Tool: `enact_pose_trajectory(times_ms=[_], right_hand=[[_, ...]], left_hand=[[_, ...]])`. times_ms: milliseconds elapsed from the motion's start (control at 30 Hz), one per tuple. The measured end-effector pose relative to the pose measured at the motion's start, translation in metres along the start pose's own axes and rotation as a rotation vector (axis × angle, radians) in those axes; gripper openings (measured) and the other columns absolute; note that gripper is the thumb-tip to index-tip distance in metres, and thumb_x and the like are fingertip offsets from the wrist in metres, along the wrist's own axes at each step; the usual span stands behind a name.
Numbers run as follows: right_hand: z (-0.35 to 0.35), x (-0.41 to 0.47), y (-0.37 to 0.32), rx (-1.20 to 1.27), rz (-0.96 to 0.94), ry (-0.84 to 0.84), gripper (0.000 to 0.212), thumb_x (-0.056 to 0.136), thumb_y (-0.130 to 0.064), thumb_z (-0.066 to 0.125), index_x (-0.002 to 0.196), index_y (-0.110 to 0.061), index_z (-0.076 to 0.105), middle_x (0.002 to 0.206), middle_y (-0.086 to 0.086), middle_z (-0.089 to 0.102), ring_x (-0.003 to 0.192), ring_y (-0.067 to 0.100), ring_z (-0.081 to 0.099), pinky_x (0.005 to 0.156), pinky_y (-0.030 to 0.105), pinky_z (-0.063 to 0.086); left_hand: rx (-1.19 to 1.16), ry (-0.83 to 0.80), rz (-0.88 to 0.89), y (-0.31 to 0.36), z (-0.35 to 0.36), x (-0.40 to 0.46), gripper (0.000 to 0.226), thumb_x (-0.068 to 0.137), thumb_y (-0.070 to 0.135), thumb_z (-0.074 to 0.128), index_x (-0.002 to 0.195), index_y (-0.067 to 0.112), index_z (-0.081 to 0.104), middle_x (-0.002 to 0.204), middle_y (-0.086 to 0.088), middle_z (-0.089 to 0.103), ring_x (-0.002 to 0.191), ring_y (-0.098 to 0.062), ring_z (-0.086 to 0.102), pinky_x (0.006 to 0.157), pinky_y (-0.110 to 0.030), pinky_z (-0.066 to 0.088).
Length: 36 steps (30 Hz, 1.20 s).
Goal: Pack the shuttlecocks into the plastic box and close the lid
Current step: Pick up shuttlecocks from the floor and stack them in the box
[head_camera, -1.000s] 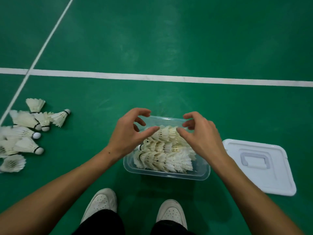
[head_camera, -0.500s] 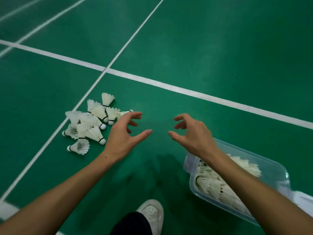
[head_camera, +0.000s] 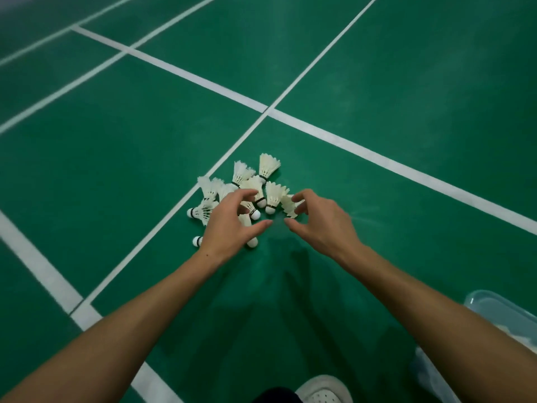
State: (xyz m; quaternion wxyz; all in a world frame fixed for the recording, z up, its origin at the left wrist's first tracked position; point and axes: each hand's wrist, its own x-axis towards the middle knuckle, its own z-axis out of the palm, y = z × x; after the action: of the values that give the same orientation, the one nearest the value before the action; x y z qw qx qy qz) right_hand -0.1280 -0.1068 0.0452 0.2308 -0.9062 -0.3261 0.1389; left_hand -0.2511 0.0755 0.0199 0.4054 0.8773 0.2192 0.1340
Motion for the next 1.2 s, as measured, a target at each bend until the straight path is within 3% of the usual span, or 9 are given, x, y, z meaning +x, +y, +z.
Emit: enact_pose_trajectory(times_ms=[100, 267, 400, 667, 767, 933, 1033, 1100, 1200], right_hand=[[0.014, 0.017, 0.001, -0.053, 0.014, 0.022, 0.047, 0.092, -0.049, 0.071, 0.130, -0.027, 0.056, 0.122, -0.004, 0.071, 0.112, 0.024, 0.067, 0.088, 0.045, 0.058], [0.033, 0.039, 0.018, -0.078, 0.091, 0.095, 0.054, 0.091, -0.051, 0.074, 0.134, -0.024, 0.053, 0.126, 0.004, 0.060, 0.112, 0.028, 0.064, 0.084, 0.041, 0.054], [0.043, 0.056, 0.026, -0.068, 0.142, 0.135, 0.059, 0.091, -0.054, 0.074, 0.134, -0.021, 0.054, 0.123, 0.006, 0.058, 0.103, 0.027, 0.064, 0.077, 0.039, 0.050], [0.046, 0.067, 0.049, 0.025, 0.139, 0.159, 0.038, 0.096, -0.027, 0.068, 0.131, -0.019, 0.057, 0.116, 0.005, 0.062, 0.090, 0.023, 0.061, 0.073, 0.036, 0.050], [0.046, 0.067, 0.052, 0.030, 0.148, 0.175, 0.035, 0.096, -0.027, 0.066, 0.129, -0.021, 0.057, 0.115, 0.003, 0.063, 0.093, 0.026, 0.066, 0.077, 0.042, 0.057], [0.044, 0.063, 0.053, 0.028, 0.147, 0.185, 0.034, 0.095, -0.027, 0.065, 0.127, -0.022, 0.057, 0.112, 0.002, 0.064, 0.093, 0.027, 0.067, 0.077, 0.046, 0.059], [0.043, 0.059, 0.057, 0.028, 0.141, 0.175, 0.034, 0.094, -0.023, 0.065, 0.127, -0.022, 0.057, 0.113, 0.003, 0.065, 0.094, 0.027, 0.067, 0.076, 0.043, 0.057], [0.041, 0.059, 0.060, 0.024, 0.143, 0.164, 0.035, 0.094, -0.020, 0.066, 0.128, -0.021, 0.058, 0.113, 0.003, 0.065, 0.095, 0.028, 0.067, 0.075, 0.041, 0.055], [0.037, 0.057, 0.066, 0.020, 0.146, 0.154, 0.033, 0.096, -0.017, 0.064, 0.128, -0.019, 0.059, 0.115, 0.005, 0.065, 0.096, 0.030, 0.066, 0.076, 0.042, 0.054]], left_hand=[[0.131, -0.034, 0.024, -0.001, 0.005, 0.030, 0.068, 0.079, 0.040, 0.090, 0.138, 0.026, 0.059, 0.128, 0.007, 0.065, 0.104, -0.010, 0.064, 0.093, -0.038, 0.057], [0.330, -0.067, 0.007, 0.002, 0.020, 0.081, 0.071, 0.082, 0.042, 0.088, 0.144, 0.031, 0.055, 0.145, 0.006, 0.059, 0.132, -0.018, 0.057, 0.106, -0.045, 0.051], [0.435, -0.119, -0.024, 0.000, 0.032, 0.106, 0.069, 0.081, 0.047, 0.087, 0.142, 0.035, 0.057, 0.147, 0.005, 0.058, 0.132, -0.019, 0.055, 0.100, -0.043, 0.052], [0.803, -0.134, 0.012, -0.009, 0.039, 0.113, 0.069, 0.072, 0.067, 0.083, 0.132, 0.035, 0.068, 0.131, -0.001, 0.061, 0.119, -0.028, 0.054, 0.096, -0.041, 0.049], [0.760, -0.125, -0.019, -0.009, 0.041, 0.107, 0.077, 0.068, 0.072, 0.082, 0.132, 0.033, 0.068, 0.128, -0.002, 0.062, 0.114, -0.026, 0.061, 0.092, -0.044, 0.053], [0.548, -0.334, -0.059, -0.003, 0.050, 0.100, 0.087, 0.073, 0.059, 0.087, 0.146, 0.028, 0.052, 0.136, -0.003, 0.067, 0.122, -0.025, 0.065, 0.095, -0.047, 0.057], [0.506, -0.400, -0.044, 0.005, 0.059, 0.100, 0.091, 0.075, 0.052, 0.089, 0.151, 0.037, 0.042, 0.132, -0.007, 0.069, 0.115, -0.028, 0.067, 0.095, -0.049, 0.057], [0.523, -0.454, -0.019, 0.012, 0.066, 0.104, 0.083, 0.078, 0.050, 0.087, 0.149, 0.043, 0.044, 0.128, -0.005, 0.070, 0.110, -0.027, 0.067, 0.093, -0.050, 0.058], [0.523, -0.505, -0.026, 0.019, 0.074, 0.110, 0.060, 0.084, 0.047, 0.085, 0.136, 0.036, 0.057, 0.110, 0.002, 0.067, 0.098, -0.024, 0.065, 0.087, -0.044, 0.057]])
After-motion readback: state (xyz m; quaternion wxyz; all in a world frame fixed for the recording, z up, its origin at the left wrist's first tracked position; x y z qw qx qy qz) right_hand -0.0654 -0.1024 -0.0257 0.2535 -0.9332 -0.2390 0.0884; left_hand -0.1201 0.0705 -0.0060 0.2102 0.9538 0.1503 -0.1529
